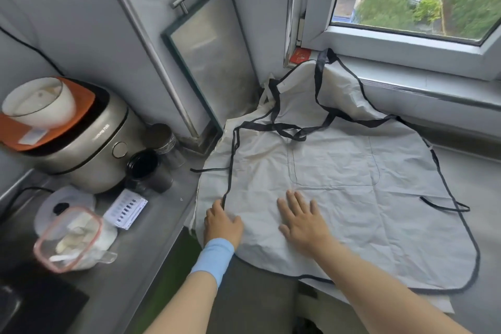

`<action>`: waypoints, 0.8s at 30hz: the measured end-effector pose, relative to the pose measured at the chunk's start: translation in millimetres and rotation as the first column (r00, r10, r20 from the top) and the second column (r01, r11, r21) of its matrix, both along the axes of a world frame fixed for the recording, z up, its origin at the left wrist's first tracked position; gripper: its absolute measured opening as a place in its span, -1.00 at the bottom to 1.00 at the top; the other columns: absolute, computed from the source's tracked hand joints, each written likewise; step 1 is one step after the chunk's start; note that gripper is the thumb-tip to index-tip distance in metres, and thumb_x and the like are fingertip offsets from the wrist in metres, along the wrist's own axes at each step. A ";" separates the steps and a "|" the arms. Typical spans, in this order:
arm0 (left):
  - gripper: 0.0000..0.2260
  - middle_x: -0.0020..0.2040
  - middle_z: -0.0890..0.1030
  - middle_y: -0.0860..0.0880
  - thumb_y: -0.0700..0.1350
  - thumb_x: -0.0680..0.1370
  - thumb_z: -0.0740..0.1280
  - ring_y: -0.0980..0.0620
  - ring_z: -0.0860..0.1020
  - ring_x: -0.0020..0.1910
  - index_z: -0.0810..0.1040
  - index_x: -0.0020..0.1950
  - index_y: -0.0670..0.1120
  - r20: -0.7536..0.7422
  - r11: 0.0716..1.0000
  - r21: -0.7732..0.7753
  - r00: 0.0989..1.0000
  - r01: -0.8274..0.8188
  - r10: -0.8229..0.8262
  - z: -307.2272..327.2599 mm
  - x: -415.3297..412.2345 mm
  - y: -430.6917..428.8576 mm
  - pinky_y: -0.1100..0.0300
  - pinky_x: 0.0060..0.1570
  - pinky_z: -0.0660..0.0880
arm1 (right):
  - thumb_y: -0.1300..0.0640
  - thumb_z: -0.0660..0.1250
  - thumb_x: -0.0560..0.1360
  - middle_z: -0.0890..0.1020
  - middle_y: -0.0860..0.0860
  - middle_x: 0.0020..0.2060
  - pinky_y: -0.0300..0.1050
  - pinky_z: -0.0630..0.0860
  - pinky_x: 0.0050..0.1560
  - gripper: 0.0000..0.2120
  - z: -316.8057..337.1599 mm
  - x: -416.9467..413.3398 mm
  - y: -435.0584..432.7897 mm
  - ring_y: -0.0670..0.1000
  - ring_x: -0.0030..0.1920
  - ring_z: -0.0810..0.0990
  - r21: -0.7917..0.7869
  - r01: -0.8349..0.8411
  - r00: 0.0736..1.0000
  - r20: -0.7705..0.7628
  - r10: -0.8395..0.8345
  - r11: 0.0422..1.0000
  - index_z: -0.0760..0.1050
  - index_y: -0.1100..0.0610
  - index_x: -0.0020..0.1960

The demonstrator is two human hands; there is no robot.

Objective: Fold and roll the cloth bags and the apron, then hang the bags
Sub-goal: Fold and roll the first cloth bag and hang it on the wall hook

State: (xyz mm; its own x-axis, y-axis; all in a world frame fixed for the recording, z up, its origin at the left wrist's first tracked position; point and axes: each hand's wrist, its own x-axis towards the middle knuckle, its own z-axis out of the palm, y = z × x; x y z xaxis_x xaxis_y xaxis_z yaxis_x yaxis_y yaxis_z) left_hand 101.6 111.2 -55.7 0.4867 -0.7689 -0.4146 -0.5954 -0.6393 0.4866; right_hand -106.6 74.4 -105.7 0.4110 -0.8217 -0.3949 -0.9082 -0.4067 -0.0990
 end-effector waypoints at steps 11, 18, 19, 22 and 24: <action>-0.76 0.09 0.60 -0.17 -0.01 0.55 0.34 -0.18 0.56 0.01 0.55 0.10 -0.15 -0.478 0.977 0.070 0.853 -0.201 0.210 9.2 21.0 23.1 0.02 0.05 0.54 | 0.01 0.07 0.62 0.43 0.08 0.32 0.05 0.40 0.14 -0.69 13.7 -19.5 101.1 0.18 0.25 0.43 -0.258 0.087 0.986 0.162 -0.046 0.962 0.42 0.07 0.28; -0.75 0.13 0.54 -0.13 -0.23 0.54 0.32 -0.16 0.58 -0.04 0.41 0.17 -0.04 -0.663 0.987 0.116 0.732 -0.109 0.159 33.5 10.1 45.6 0.00 -0.28 0.61 | 0.09 0.08 0.58 0.39 0.03 0.27 0.00 0.39 0.07 -0.73 19.9 -17.4 118.9 0.14 0.23 0.41 -0.164 0.104 0.992 0.081 -0.091 0.981 0.39 0.06 0.24; -0.75 0.09 0.55 -0.13 -0.25 0.54 0.30 -0.19 0.59 -0.03 0.41 0.17 -0.03 -0.700 0.987 0.102 0.696 -0.125 0.160 40.2 7.3 43.3 -0.09 -0.21 0.63 | 0.11 0.11 0.55 0.39 0.04 0.27 0.01 0.39 0.05 -0.73 20.9 -22.2 120.2 0.16 0.22 0.41 -0.134 0.090 0.995 0.062 -0.082 0.987 0.40 0.05 0.23; -0.72 0.03 0.57 -0.14 -0.29 0.53 0.27 -0.16 0.59 -0.12 0.38 0.16 -0.02 -0.732 1.000 -0.011 0.681 -0.028 0.011 62.7 -11.6 35.7 -0.09 -0.16 0.63 | 0.22 0.19 0.48 0.40 0.05 0.26 -0.01 0.44 0.12 -0.69 35.0 -34.8 110.8 0.17 0.24 0.43 0.077 0.078 0.991 0.104 -0.086 0.994 0.50 0.11 0.20; -0.71 0.02 0.57 -0.09 -0.29 0.52 0.28 -0.02 0.56 -0.22 0.37 0.17 0.00 -0.688 0.988 -0.131 0.710 0.084 -0.151 79.8 -33.1 27.6 0.19 -0.36 0.60 | 0.19 0.19 0.55 0.54 0.00 0.18 -0.09 0.47 0.15 -0.73 57.0 -40.8 94.3 0.08 0.18 0.53 0.150 0.259 0.915 0.278 -0.292 0.954 0.62 0.12 0.12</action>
State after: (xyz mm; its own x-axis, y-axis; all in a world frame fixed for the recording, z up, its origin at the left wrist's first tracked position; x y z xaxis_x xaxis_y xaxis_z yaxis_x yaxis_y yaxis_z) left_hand 68.5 138.8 24.0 -0.0087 -0.8480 -0.5300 -0.1360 -0.5241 0.8407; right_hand -147.4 168.7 -48.6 0.2858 -0.8781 -0.3837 -0.9057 -0.1166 -0.4076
